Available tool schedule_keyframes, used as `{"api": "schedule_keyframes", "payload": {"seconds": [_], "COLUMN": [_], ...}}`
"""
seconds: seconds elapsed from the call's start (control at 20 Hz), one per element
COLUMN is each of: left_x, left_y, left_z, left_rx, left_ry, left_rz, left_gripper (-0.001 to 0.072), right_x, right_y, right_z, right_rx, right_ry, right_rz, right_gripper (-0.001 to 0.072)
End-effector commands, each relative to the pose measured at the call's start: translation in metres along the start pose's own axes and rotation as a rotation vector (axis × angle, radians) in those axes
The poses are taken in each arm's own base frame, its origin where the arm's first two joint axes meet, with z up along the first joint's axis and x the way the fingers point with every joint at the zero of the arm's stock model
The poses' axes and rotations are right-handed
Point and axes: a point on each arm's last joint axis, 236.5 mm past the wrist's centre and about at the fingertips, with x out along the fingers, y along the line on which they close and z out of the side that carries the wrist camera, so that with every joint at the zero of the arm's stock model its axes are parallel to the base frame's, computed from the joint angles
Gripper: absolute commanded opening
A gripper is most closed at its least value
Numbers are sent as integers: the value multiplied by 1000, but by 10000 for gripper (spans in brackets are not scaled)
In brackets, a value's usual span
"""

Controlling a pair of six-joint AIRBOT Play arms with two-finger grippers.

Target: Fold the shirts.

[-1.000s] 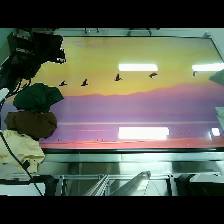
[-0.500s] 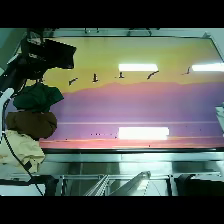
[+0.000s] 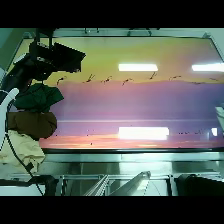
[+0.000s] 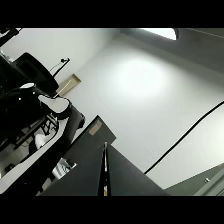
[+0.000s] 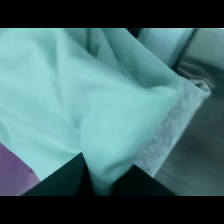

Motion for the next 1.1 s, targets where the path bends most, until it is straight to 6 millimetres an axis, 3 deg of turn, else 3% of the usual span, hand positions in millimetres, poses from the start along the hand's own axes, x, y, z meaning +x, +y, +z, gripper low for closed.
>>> {"api": "schedule_keyframes", "payload": {"seconds": [0.0, 0.05, 0.1, 0.25, 0.35, 0.5, 0.65, 0.8, 0.85, 0.9, 0.95, 1.05], "left_x": [0, 0, 0, 0, 0, 0, 0, -10, -13, -16, -17, -20], "left_y": [1, 1, 1, 1, 1, 1, 5, 2, 1, 1, 1, 0], "left_z": [-1, -1, -1, 0, 0, 0, 6, 14, 14, 13, 9, -6], "left_rx": [-3, -3, -3, -4, -3, -3, -2, 15, 31, 44, 60, 94], "left_ry": [2, 2, 1, 1, 1, 1, -26, -44, -35, -27, -8, 61], "left_rz": [-1, -1, 0, 0, 0, 0, 18, 41, 72, 118, 177, 301], "left_gripper": [20, 20, 19, 20, 19, 19, 18, 8, 7, 7, 7, 7], "right_x": [5, 4, 4, -7, -24, -65, -102, -112, -100, -81, -63, -30], "right_y": [-36, -35, -34, -21, 9, 85, 193, 305, 336, 360, 378, 401], "right_z": [-18, -19, -22, -23, -13, 5, 4, -41, -68, -102, -137, -219], "right_rx": [47, 46, 46, 37, 0, -119, -287, -418, -462, -501, -528, -597], "right_ry": [25, 33, 42, 25, -52, -221, -317, -229, -148, -41, 69, 291], "right_rz": [-69, -67, -63, -37, 38, 258, 611, 953, 1011, 1037, 1056, 1080], "right_gripper": [475, 616, 649, 645, 644, 644, 644, 640, 567, 296, 121, 114]}}
